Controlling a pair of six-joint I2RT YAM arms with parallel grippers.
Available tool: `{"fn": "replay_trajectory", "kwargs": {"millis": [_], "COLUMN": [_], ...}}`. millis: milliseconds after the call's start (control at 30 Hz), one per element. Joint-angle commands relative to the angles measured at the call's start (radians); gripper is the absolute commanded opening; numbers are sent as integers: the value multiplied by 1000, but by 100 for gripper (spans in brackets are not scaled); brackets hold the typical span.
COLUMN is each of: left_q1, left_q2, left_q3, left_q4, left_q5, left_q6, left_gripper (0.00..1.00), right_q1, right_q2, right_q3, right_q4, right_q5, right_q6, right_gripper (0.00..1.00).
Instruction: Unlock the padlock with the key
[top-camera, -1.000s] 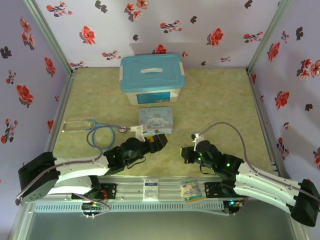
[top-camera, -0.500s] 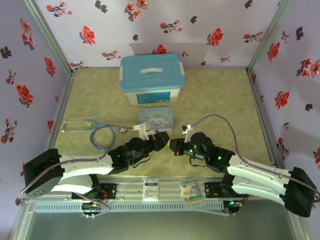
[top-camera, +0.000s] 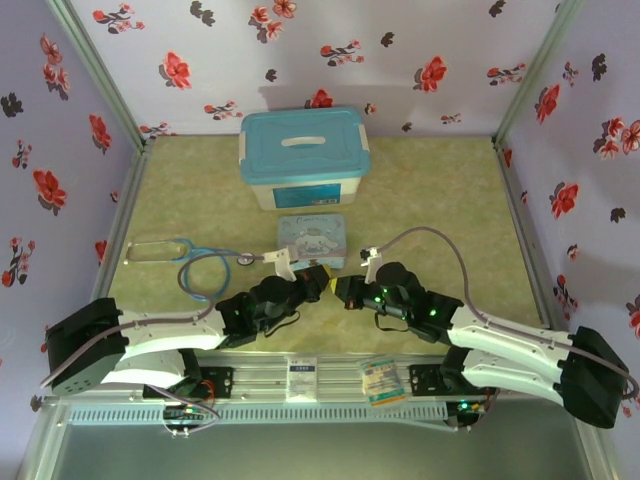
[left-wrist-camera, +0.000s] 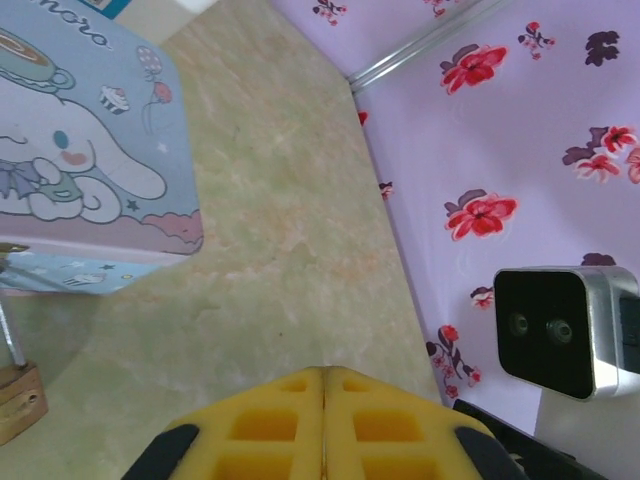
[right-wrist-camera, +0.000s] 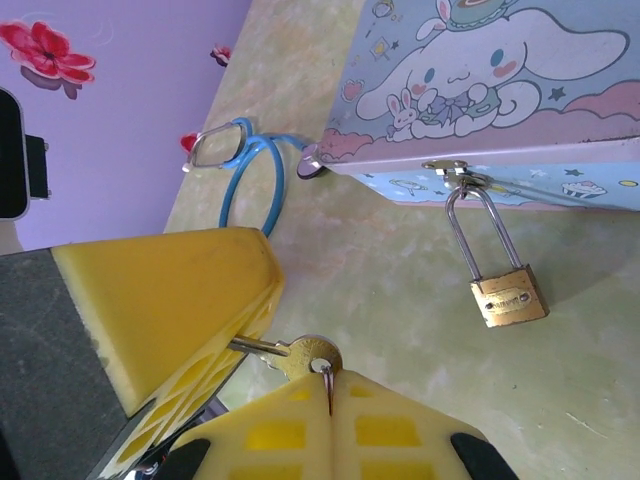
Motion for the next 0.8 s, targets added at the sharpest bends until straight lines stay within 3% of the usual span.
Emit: {"fn": "replay_trajectory", "kwargs": {"millis": [0, 233, 333, 400, 433, 500, 533, 667, 767], "left_q1": [-6, -7, -5, -6, -6, -5, -4, -3, 10], "left_q2": [-27, -27, -15, -21, -28, -47, -61, -112, -146], "left_q3": [3, -2, -2, -7, -9, -16, -20, -45, -77], "left_q4": [-32, -38, -15, -2, 1, -1, -3, 42, 151], "left_q5": [-15, -31, -24, -23, -22, -25, -25, -22, 21], "left_q6": [-3, 0, 3, 5, 6, 13, 14, 54, 92], "left_gripper": [10, 14, 1, 0, 0, 0, 0, 0, 0], "right_q1": [-4, -4, -3, -3, -4, -6, -11, -70, -130], "right_q2": [11, 25, 40, 38, 32, 5, -16, -121, -160], "right_q3": [42, 40, 49, 55, 53, 55, 50, 1, -42], "right_q4": [60, 89, 94, 78, 69, 31, 17, 43, 221], "right_q5": [-28, -38, -54, -57, -57, -50, -51, -121, -227], "right_q6": [19, 35, 45, 41, 34, 9, -8, -25, 36], "right_gripper": [0, 0, 0, 1, 15, 58, 70, 99, 100]}}
